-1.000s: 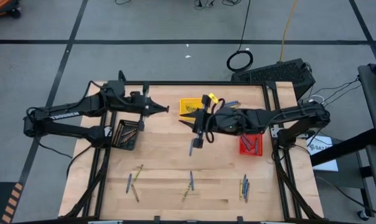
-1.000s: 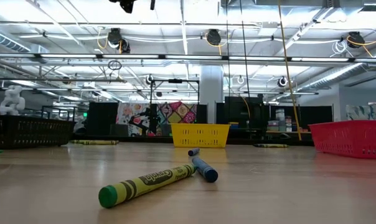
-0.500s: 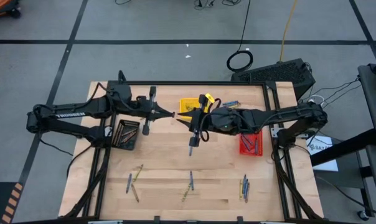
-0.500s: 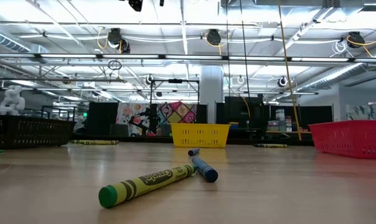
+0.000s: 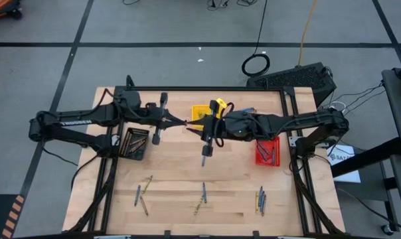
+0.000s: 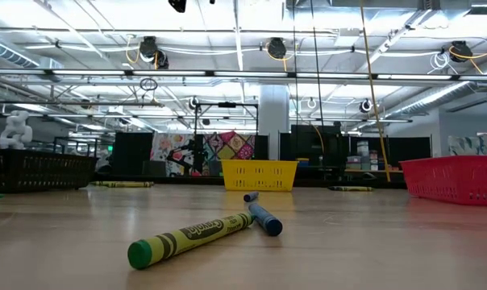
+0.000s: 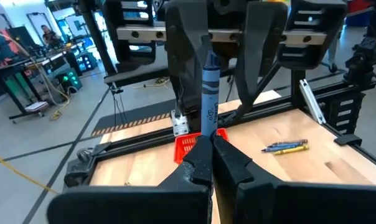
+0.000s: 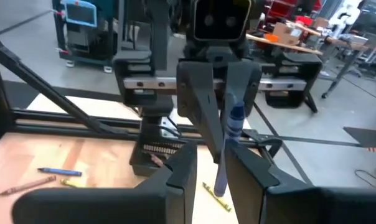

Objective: Sort crayons

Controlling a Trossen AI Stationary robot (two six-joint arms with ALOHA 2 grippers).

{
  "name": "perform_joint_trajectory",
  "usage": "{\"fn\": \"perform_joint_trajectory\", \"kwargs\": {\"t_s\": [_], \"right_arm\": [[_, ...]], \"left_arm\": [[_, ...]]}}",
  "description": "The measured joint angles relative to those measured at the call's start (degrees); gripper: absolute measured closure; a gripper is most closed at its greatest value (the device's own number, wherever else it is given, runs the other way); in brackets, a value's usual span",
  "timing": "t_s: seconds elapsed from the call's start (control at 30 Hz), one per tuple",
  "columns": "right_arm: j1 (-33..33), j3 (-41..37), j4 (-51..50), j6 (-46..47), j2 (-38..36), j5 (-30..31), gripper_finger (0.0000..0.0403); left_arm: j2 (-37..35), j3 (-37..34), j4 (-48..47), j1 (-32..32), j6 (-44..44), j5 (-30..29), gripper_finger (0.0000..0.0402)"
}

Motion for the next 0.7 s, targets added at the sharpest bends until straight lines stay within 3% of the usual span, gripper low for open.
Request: {"fn": "perform_joint_trajectory", "kwargs": {"t_s": [0.7], "right_arm": [[-0.71,0.00,-1.26,1.46,0.00,2.85,0.0332]], "left_arm": [[2.05,-0.04,1.71,0.00,0.98,1.08,0.0402]]}}
